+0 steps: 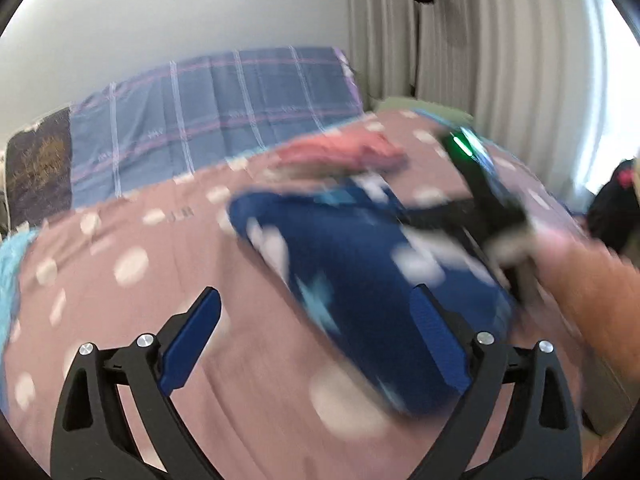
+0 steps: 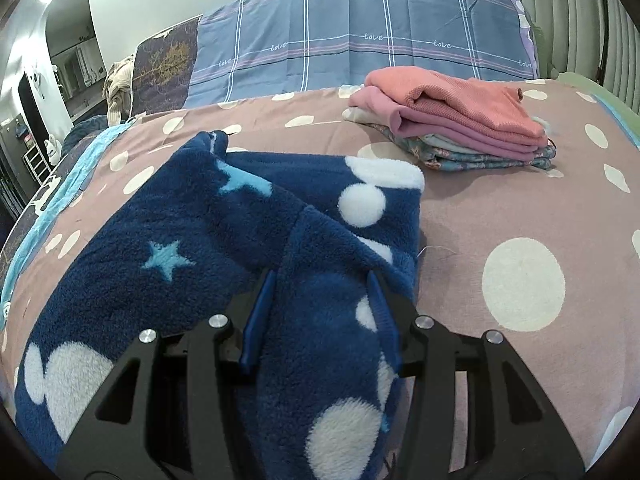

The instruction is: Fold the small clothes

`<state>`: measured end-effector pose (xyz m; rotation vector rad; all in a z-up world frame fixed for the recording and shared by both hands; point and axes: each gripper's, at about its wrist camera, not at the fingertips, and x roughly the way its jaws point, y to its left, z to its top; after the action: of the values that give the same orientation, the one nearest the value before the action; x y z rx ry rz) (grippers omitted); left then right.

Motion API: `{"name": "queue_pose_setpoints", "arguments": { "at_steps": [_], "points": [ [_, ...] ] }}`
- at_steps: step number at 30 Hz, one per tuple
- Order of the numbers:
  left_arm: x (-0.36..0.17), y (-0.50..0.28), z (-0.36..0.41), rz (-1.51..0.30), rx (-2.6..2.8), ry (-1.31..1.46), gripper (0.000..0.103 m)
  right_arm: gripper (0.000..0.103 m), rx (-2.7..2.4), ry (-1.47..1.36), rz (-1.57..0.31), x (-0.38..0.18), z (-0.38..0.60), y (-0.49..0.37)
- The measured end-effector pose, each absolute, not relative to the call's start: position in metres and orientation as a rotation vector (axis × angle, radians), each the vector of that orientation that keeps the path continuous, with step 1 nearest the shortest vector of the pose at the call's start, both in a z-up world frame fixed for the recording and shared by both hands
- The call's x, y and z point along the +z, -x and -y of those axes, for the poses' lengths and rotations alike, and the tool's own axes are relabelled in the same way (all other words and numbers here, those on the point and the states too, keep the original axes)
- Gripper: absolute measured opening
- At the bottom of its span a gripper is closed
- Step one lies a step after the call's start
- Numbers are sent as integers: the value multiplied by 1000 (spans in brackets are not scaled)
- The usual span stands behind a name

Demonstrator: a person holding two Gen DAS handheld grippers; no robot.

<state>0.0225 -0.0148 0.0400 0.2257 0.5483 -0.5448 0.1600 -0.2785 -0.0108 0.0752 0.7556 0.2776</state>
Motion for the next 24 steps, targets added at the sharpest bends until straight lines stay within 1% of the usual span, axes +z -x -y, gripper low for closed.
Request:
{"name": "queue_pose_setpoints", "arguments": {
  "at_steps": [3,5,8,13,15,17,19,20,24],
  "points": [
    [12,14,27,-579,-565,-257,97,48,277,-75,-752,-11,278,-159],
    [-2,21,41,-599,-559,-276,97,48,278,-77,-752,-11,278,-159],
    [-16,9,65,-630,-522,-282,97,48,279,-82,-750,-12,278,-159],
    [-27,-23,92,-630,-346,-308,97,48,279,-88,-736,-12,278,-156],
    [-32,-25,87,-633,-290,-368,97,48,280,-80,-727,-13,278,-155],
    [-39,-24,67,-646,-227,-429,97,48,288,-55,-704,-15,278,-154],
    [-41,-24,44,-684,-271,-364,97,48,297,-23,-681,-17,273,-153],
    [-40,-24,43,-692,-273,-351,97,48,290,0,-675,-18,269,-152],
    [-38,-17,58,-656,-251,-442,95,48,295,-14,-682,-18,272,-155]
  ]
}}
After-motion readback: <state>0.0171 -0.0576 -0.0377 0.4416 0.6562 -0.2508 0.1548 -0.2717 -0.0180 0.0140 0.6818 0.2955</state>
